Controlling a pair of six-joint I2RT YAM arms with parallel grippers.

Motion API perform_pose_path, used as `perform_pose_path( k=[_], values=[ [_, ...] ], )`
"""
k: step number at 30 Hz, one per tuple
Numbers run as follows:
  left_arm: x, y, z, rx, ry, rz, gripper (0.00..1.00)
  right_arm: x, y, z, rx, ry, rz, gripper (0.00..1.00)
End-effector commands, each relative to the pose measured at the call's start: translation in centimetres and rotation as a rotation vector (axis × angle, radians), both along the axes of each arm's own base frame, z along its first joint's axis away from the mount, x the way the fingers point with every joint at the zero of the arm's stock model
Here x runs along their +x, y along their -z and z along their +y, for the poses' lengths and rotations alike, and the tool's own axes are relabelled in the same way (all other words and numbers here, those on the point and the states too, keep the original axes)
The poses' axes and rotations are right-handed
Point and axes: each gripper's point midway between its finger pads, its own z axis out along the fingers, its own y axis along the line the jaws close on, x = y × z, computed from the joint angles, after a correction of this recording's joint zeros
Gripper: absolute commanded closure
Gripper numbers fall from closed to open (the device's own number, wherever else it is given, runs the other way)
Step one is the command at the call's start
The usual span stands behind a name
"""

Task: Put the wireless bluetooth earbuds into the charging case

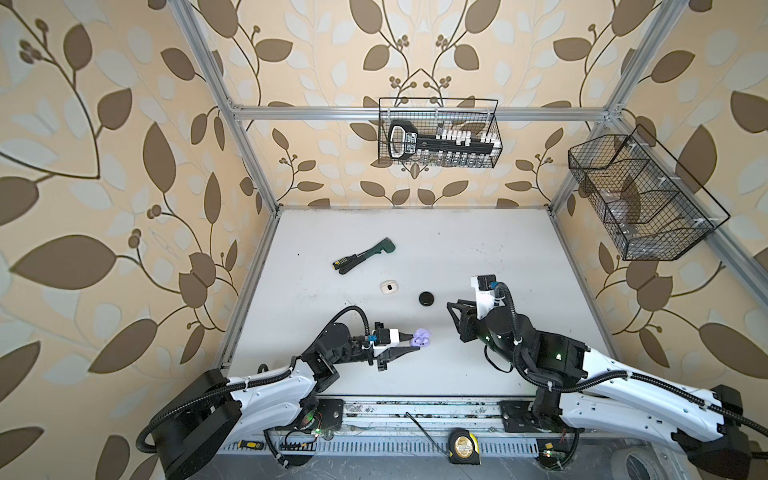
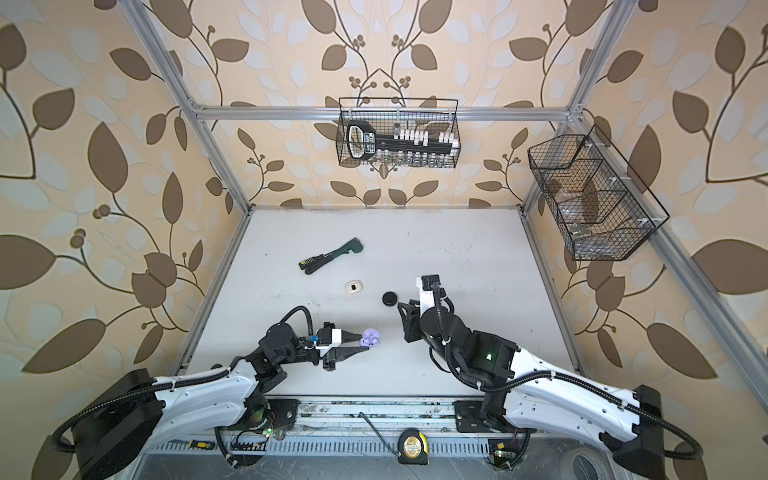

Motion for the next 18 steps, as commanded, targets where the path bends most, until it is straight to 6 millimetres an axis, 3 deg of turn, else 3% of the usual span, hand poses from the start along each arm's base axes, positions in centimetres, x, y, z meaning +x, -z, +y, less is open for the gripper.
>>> perform_pose_path(
  k=[1, 7, 18],
  values=[
    [-1.1, -2.1, -0.7, -0.044, 0.081, -0.045, 1.0, -0.3, 2.7, 1.2, 0.045, -0.067, 0.098, 0.65],
    [-1.3, -2.1, -0.9, -0.042, 0.107, -0.038, 1.0, -0.5, 4.1, 4.0, 0.053, -0.166, 0.132, 0.67],
    [-1.2, -2.1, -1.0, -0.037, 0.106, -0.028, 1.0, -2.9, 1.5, 6.6, 0.111, -0.284, 0.043, 0.67]
  ],
)
